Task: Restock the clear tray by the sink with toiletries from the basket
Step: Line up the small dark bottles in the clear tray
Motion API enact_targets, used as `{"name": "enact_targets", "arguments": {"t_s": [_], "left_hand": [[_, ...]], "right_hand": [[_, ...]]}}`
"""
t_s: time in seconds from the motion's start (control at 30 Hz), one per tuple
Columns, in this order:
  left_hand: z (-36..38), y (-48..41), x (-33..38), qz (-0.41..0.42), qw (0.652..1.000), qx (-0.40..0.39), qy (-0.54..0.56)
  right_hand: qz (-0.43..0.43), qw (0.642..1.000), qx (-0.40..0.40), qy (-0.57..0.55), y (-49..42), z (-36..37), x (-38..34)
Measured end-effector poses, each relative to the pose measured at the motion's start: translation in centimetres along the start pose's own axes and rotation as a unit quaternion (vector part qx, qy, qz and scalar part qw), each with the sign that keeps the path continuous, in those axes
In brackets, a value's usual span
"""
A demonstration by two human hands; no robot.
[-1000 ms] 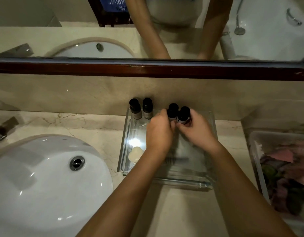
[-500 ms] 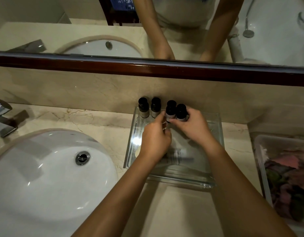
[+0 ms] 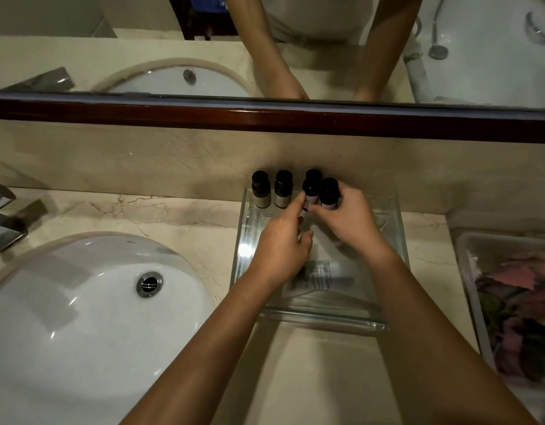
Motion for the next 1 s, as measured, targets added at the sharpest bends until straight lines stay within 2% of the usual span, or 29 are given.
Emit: {"name": "enact_targets", "arguments": {"t_s": [0.13, 0.4, 0.53, 0.63, 0.8, 1.0], "left_hand": [[-0.6, 0.2, 0.1, 0.013, 1.0, 0.005, -0.018], [-3.1, 0.3, 0.9, 0.07, 0.993, 0.068, -0.068], [-2.8, 0.2, 0.6, 0.062, 0.993, 0.058, -0.084], [-2.1, 0.2, 0.5, 0.052, 0.992, 0.044, -0.108], [-0.8, 0.1, 0.6, 0.056, 0.977, -0.003, -0.206], [0.9, -1.0, 0.6, 0.051, 0.958, -0.036, -0.281]], "right_hand": [[0.011, 1.0, 0.0, -0.004, 0.0, 0.1, 0.1], [0.039, 0.999, 0.014, 0.014, 0.3, -0.8, 0.4], [0.071, 0.996, 0.029, 0.054, 0.4, -1.9, 1.0], [0.065, 0.993, 0.044, 0.086, 0.7, -2.1, 1.4], [0.052, 0.989, 0.086, 0.106, 1.2, -1.4, 1.8], [0.054, 0.99, 0.086, 0.099, 1.0, -0.8, 1.7]]}}
Point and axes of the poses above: each hand's wrist, its own y-axis away from the middle knuckle, its own z-axis out of the palm, x = y × z, the point moved 1 cm from there along -y, towards the middle knuckle, and after that the axes turned 1 degree about -z, right-handed, at the moved point
